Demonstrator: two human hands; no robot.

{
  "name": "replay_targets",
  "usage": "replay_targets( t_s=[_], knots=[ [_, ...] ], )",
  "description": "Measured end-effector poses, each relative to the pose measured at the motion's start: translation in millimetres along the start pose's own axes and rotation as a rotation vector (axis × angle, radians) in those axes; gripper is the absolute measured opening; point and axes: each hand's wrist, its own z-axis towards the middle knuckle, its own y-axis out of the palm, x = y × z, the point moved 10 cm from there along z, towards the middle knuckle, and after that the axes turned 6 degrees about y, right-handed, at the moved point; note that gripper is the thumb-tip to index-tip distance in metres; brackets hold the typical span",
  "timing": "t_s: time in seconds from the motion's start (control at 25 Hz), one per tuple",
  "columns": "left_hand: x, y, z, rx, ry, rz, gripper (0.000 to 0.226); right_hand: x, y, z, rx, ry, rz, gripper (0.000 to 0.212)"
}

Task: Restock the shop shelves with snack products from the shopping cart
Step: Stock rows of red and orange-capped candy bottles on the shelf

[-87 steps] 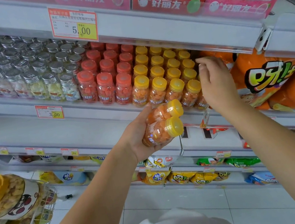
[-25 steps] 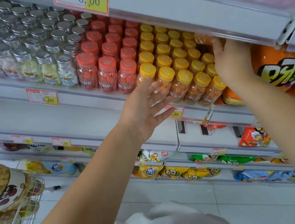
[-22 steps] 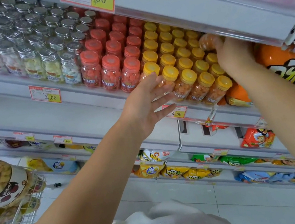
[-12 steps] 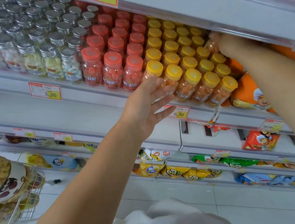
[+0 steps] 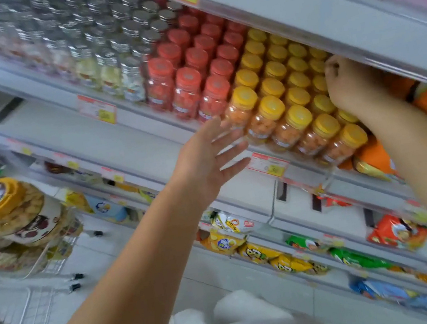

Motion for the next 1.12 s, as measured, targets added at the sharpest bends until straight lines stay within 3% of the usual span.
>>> replay_targets(
  t_s=[0.16, 0.32, 0.44, 0.56, 0.68, 0.8, 0.96, 1.12],
  knots=[
    [7, -76, -20, 0.161, 0.016, -0.081, 0.028, -78, 1, -70, 0.289, -0.445, 0.05, 0.031],
    [16, -203, -61, 0.32, -0.003, -0.142, 0.025, -176, 51, -173, 0.228, -0.693, 0.287, 0.029],
    [29, -330, -106, 0.439, -0.032, -0.165, 0.022, -267, 120, -252, 0.009, -0.737, 0.431, 0.034],
    [35, -478, -181, 0.697, -0.045, -0.223, 0.02, -366, 230, -325, -0.312, -0.731, 0.457, 0.039],
    [16, -592, -260, 0.938, -0.069, -0.339, 0.015, -447, 343, -413, -0.696, -0.735, 0.326, 0.033],
    [-15, -667, -294, 1.059, -0.093, -0.47, 0.016, -491, 453, -494, -0.989, -0.754, 0.115, 0.03],
    [-35, -737, -297, 1.184, -0.042, -0.596, 0.019, -535, 570, -553, -1.154, -0.825, -0.111, 0.04],
    [-54, -795, -292, 1.292, 0.014, -0.702, 0.02, -588, 666, -588, -1.164, -0.895, -0.189, 0.046]
  ],
)
